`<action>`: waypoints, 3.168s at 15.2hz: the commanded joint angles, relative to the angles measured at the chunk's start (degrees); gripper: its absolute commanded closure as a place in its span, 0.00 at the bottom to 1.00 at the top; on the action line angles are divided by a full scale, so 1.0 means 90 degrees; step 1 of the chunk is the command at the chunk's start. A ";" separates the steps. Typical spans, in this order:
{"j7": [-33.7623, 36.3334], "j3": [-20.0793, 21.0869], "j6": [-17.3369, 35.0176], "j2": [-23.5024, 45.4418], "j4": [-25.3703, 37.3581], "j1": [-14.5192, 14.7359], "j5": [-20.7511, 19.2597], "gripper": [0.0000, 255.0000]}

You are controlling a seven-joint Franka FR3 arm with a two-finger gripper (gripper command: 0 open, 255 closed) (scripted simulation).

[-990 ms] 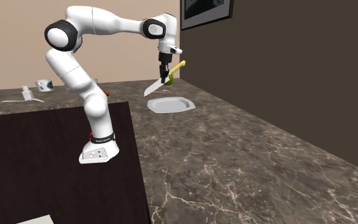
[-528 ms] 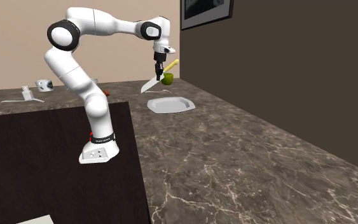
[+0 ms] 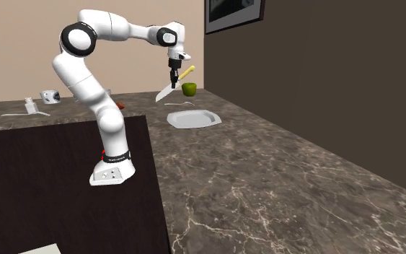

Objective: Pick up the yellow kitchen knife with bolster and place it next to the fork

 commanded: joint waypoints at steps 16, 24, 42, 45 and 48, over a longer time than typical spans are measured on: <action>0.2259 0.1647 0.0736 0.1620 0.1309 0.0668 0.0131 1.00; 0.2156 0.1688 0.1409 0.1625 0.0634 0.0693 0.0169 1.00; 0.2065 0.1752 0.2215 0.1758 -0.0051 0.0727 0.0187 0.00; 0.2065 0.1752 0.2215 0.1758 -0.0051 0.0727 0.0187 0.00; 0.2062 0.1719 0.2000 0.1712 0.0117 0.0708 0.0182 0.00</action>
